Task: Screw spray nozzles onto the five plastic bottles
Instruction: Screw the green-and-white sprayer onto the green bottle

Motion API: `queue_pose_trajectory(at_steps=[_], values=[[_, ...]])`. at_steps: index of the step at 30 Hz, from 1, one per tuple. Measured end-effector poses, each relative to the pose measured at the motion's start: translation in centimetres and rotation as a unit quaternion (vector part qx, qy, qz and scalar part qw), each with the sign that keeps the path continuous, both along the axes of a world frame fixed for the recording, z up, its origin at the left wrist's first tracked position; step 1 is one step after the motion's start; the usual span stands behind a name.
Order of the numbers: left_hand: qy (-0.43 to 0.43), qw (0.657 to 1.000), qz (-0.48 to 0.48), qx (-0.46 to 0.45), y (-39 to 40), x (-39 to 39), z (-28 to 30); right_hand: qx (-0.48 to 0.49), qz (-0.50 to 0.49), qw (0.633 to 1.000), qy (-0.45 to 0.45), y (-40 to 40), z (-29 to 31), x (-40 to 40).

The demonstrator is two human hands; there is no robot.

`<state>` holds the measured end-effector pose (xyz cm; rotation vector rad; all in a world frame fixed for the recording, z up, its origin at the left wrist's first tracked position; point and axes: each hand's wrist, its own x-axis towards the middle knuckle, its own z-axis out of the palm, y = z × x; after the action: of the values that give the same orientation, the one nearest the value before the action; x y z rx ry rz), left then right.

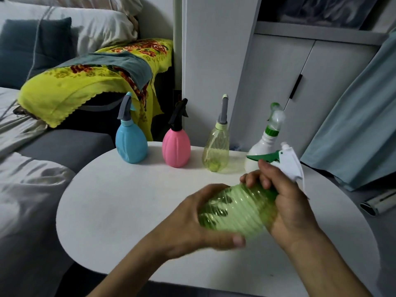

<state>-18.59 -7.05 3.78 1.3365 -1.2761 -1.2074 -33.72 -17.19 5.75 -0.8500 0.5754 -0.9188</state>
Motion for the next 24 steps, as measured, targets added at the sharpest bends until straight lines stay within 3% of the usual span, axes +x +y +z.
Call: queue_pose_trajectory(at_steps=[2, 4, 10, 15, 20, 24], values=[[-0.146, 0.988, 0.017, -0.039, 0.3, -0.4, -0.5, -0.017, -0.029, 0.999, 0.029, 0.1, -0.1, 0.3], [-0.185, 0.978, 0.065, -0.076, 0.3, -1.2, -1.3, -0.021, -0.067, 0.996, 0.062, 0.4, -0.5, 0.7], [-0.183, 0.966, 0.131, -0.130, 0.4, -3.0, -2.2, -0.058, -0.137, 0.981, 0.122, 0.6, -0.4, 0.8], [-0.108, 0.992, 0.051, -0.032, -0.4, -1.5, -1.6, -0.026, -0.001, 0.997, 0.077, -0.1, -0.3, -0.2], [0.023, 0.996, -0.077, 0.037, -0.7, 0.1, -0.9, -0.073, 0.124, 0.988, 0.061, 0.1, 0.1, -0.8], [-0.026, 1.000, 0.007, -0.002, -0.8, -1.1, -1.5, -0.066, -0.021, 0.992, 0.103, 0.4, -0.4, 0.0]])
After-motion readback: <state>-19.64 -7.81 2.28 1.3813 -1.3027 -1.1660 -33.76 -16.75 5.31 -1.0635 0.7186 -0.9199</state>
